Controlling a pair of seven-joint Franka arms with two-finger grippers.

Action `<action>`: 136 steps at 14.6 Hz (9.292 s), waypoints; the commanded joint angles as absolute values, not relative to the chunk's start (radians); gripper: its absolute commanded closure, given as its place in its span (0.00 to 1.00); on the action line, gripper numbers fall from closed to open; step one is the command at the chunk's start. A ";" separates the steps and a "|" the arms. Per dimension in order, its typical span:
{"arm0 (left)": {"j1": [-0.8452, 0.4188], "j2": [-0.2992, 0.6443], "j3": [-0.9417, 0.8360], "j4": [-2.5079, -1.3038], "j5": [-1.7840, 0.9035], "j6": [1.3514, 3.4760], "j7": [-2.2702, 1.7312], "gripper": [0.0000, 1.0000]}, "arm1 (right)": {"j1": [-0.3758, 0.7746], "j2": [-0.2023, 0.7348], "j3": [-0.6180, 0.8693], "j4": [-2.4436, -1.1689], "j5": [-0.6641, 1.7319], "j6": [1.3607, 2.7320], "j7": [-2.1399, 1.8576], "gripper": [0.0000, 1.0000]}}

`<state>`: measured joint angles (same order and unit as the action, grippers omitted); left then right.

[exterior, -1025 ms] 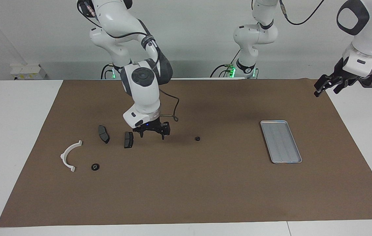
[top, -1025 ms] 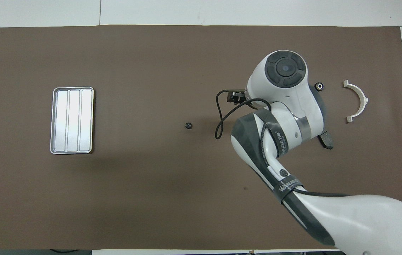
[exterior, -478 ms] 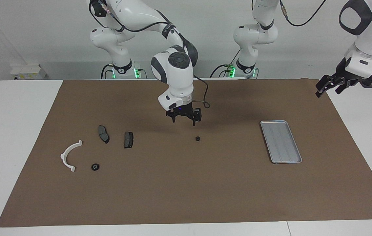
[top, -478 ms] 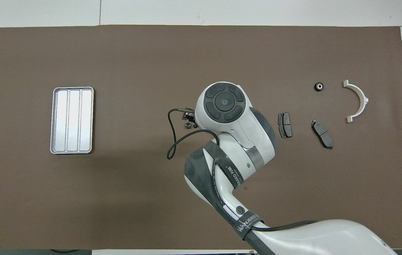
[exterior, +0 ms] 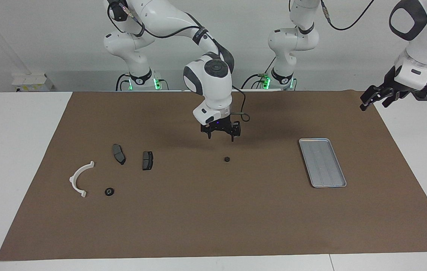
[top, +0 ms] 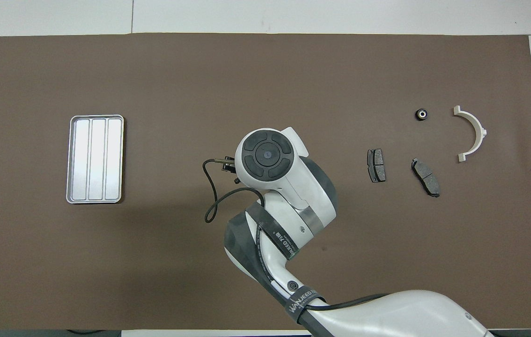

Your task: Place bearing gear from tray to pile

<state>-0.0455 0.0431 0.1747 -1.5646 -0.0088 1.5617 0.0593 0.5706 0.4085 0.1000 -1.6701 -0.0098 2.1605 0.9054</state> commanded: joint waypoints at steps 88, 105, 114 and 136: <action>-0.066 -0.094 0.160 -1.677 -0.020 1.571 0.023 0.00 | 0.015 0.480 0.103 -1.762 -0.103 2.345 -0.011 1.00; 0.026 -0.086 0.011 -1.674 -0.018 1.572 0.021 0.00 | 0.017 0.509 0.103 -1.770 -0.103 2.402 -0.002 0.15; 0.011 -0.089 0.011 -1.680 -0.018 1.575 0.028 0.00 | 0.028 0.483 0.103 -1.764 -0.103 2.385 -0.002 0.00; -0.015 -0.091 0.006 -1.683 -0.023 1.592 0.028 0.00 | 0.002 0.048 0.104 -1.764 -0.098 1.875 -0.012 0.00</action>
<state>-0.0063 -0.0731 0.0000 -1.6562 -0.0127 1.5700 0.0222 0.0178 0.1469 0.0933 -1.7299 -0.1237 1.9421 0.0291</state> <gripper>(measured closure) 0.000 0.000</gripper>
